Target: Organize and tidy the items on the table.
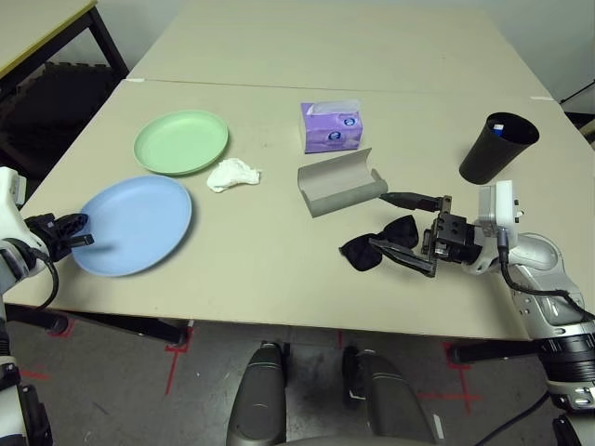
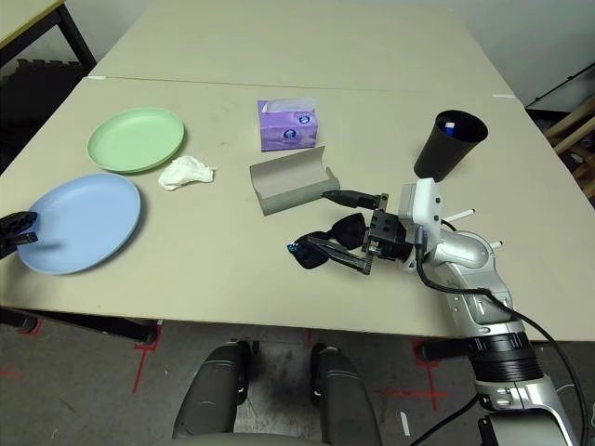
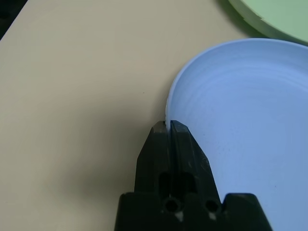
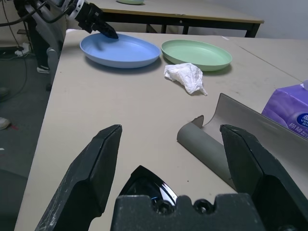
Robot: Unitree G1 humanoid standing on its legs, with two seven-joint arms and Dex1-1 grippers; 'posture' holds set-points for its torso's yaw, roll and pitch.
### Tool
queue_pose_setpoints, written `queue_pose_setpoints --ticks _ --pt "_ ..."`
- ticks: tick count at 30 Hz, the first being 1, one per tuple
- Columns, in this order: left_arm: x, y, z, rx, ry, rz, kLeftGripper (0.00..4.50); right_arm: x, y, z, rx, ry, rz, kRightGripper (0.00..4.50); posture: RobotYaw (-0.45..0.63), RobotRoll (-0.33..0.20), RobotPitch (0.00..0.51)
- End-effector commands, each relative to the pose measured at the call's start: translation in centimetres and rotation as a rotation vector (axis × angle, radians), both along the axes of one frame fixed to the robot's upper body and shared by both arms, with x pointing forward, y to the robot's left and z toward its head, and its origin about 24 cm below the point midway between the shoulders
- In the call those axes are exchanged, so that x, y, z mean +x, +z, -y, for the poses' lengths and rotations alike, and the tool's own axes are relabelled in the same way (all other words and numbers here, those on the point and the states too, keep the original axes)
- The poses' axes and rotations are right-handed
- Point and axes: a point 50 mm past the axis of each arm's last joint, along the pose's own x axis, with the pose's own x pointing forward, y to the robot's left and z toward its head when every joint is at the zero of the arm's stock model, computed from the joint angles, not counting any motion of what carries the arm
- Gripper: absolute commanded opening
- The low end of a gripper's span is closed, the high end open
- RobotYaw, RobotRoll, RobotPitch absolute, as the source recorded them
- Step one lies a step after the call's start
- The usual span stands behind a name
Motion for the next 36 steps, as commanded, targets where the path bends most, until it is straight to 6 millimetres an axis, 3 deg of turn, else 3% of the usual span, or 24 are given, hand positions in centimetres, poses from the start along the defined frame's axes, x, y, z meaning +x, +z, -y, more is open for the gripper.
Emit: queue_pose_setpoints --ticks 1,15,22,28,36 --pt "0.2 0.5 0.4 0.013 -0.031 -0.030 0.03 0.0 -0.1 -0.2 -0.007 0.005 -0.004 4.50 0.19 0.000 0.159" --pt "-1.4 0.8 0.9 -0.106 -0.099 -0.057 0.03 0.0 -0.2 -0.2 -0.011 0.004 0.000 4.50 0.19 0.000 0.152" --pt "-2.0 2.7 1.4 -0.107 -0.095 0.032 0.03 0.0 -0.3 -0.1 -0.014 -0.001 -0.005 4.50 0.19 0.000 0.156" --pt "-0.4 4.5 2.2 -0.110 -0.093 0.136 0.03 0.1 -0.4 0.0 -0.016 0.002 -0.007 4.50 0.20 0.000 0.158" --pt "4.1 5.1 3.4 -0.110 -0.044 0.221 0.03 0.2 -0.5 -0.2 -0.010 0.004 -0.006 4.50 0.20 0.000 0.162"
